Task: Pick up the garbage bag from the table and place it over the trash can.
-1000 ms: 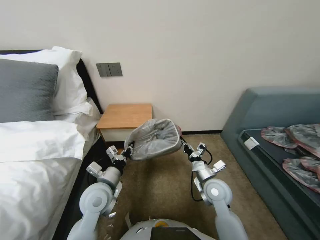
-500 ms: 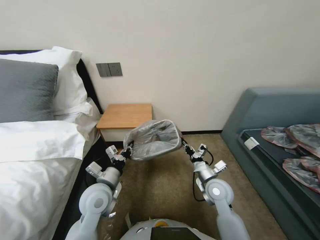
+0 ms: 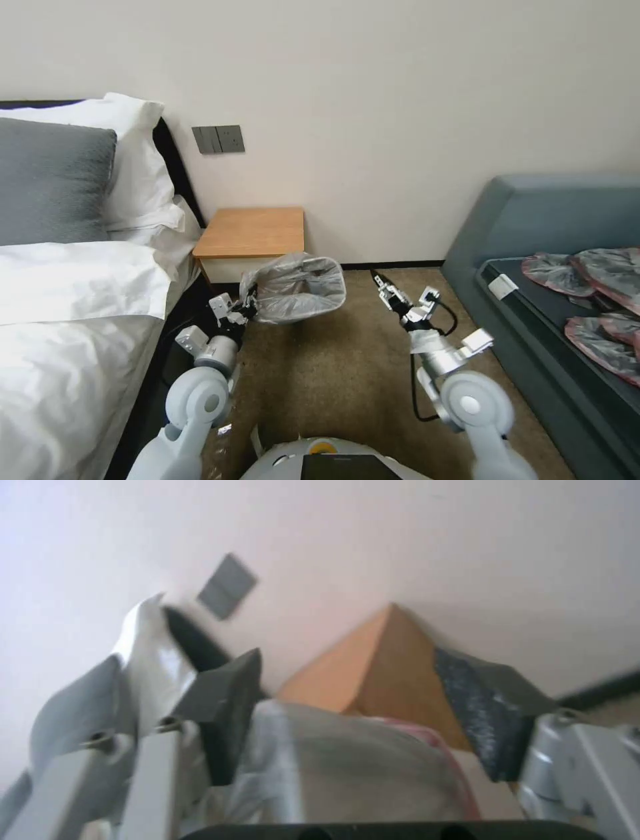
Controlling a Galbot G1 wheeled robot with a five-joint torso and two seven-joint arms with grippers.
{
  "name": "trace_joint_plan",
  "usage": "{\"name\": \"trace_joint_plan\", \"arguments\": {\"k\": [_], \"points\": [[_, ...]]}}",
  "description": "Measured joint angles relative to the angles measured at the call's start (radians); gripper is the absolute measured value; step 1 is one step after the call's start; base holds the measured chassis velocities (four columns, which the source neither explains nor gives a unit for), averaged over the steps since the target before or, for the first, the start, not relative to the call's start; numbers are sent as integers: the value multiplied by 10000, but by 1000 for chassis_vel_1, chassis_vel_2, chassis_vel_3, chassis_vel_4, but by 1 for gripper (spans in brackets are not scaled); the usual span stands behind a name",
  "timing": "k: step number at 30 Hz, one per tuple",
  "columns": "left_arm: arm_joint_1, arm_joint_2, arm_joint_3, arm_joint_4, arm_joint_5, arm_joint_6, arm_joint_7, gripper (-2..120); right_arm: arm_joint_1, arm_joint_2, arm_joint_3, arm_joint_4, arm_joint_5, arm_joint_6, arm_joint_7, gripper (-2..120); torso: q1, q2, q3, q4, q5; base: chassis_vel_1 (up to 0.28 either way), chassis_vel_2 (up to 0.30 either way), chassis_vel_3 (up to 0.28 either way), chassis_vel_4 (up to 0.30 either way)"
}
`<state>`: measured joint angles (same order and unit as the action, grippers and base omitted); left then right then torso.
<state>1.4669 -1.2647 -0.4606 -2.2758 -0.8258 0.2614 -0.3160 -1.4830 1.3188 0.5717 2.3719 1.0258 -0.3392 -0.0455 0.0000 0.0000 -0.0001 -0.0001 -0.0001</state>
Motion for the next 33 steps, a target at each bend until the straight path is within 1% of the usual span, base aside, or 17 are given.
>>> {"name": "trace_joint_plan", "arguments": {"k": [3,4,6,7,8,11,12,15,17,19,21,22,26,28,30,32,33], "points": [[-35,70,155,42,138,-6,-1,4,265,-896,-287,106,-807,211,-313,81,0,1,1,-1,1,0,0,0,0],[-35,70,155,42,138,-6,-1,4,265,-896,-287,106,-807,211,-313,81,0,1,1,-1,1,0,0,0,0],[-79,139,349,108,345,2,3,4,847,-1994,-882,64,-1979,347,-895,92,0,1,1,4,3,0,0,0,0],[-117,180,498,168,506,10,12,4,1248,-2504,-1336,29,-2300,278,-1009,96,1,1,0,-4,2,0,0,0,0],[-117,180,498,168,506,10,12,4,1248,-2504,-1336,29,-2300,278,-1009,96,1,1,0,-4,2,0,0,0,0],[-75,219,683,208,955,12,40,4,2572,-3653,-2776,-82,-2696,-34,-981,100,0,1,1,6,2,0,0,0,0],[-75,219,683,208,955,12,40,4,2572,-3653,-2776,-82,-2696,-34,-981,100,0,1,1,6,2,0,0,0,0],[-32,259,759,151,1406,23,98,4,4072,-4729,-4367,-356,-3187,-231,-1194,100,0,0,1,2,1,0,0,0,0],[-25,273,761,140,1563,25,157,4,4473,-4970,-4808,-488,-3316,-245,-1258,100,0,0,1,2,1,0,0,0,0],[-14,293,762,139,1733,28,231,4,4942,-5214,-5330,-651,-3470,-250,-1305,96,1,0,1,0,1,0,0,0,0],[5,324,762,129,1925,48,291,4,5961,-5563,-6382,-960,-3634,-332,-1362,86,0,0,1,-1,1,0,0,0,0],[5,324,762,129,1925,48,291,4,5961,-5563,-6382,-960,-3634,-332,-1362,86,0,0,1,-1,1,0,0,0,0],[28,350,760,52,2125,139,373,4,7844,-5829,-7898,-1393,-3694,-906,-1415,66,1,0,1,1,0,0,0,0,0],[35,350,755,44,2155,140,397,4,8119,-5833,-8115,-1453,-3693,-1027,-1414,63,1,0,2,1,0,0,0,0,0],[76,332,726,-4,2217,145,445,3,8763,-5828,-8693,-1625,-3775,-1321,-1386,52,1,0,1,2,-1,0,0,0,0],[85,325,721,-17,2225,147,452,3,8858,-5826,-8800,-1660,-3794,-1369,-1385,51,1,1,1,3,-1,0,0,0,0],[109,312,695,-61,2235,151,473,3,9113,-5826,-9110,-1783,-3860,-1477,-1373,42,1,0,2,2,1,0,0,0,0]]}}
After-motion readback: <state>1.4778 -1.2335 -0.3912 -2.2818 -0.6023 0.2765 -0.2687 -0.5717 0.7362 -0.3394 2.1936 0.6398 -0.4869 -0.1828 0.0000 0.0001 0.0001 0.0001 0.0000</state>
